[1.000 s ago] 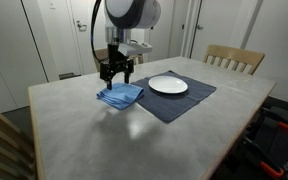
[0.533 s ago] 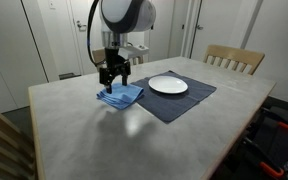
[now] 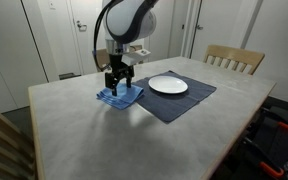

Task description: Use the blue towel to wipe the white plate then put the blue towel on the table

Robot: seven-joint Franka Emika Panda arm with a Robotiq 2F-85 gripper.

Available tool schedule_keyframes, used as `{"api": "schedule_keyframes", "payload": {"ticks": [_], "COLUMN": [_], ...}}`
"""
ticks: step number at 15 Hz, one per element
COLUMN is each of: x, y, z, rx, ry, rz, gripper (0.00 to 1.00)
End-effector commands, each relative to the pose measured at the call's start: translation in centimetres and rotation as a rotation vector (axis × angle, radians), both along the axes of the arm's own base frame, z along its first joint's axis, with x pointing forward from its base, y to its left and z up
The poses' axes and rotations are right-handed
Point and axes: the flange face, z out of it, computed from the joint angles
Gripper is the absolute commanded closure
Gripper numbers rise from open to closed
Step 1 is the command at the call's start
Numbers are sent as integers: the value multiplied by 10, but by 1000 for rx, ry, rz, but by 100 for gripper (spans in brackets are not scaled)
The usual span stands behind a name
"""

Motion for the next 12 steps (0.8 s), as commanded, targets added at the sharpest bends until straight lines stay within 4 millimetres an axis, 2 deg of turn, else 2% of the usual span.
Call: {"api": "schedule_keyframes", "payload": {"ticks": [1, 8, 12], "x": [-1, -5, -9], "y": [6, 9, 13], "z": [-10, -32, -34], "rx": [6, -69, -51], "ry": [-4, -131, -99], "rz": [-17, -142, -206], "gripper": [0, 0, 0]}}
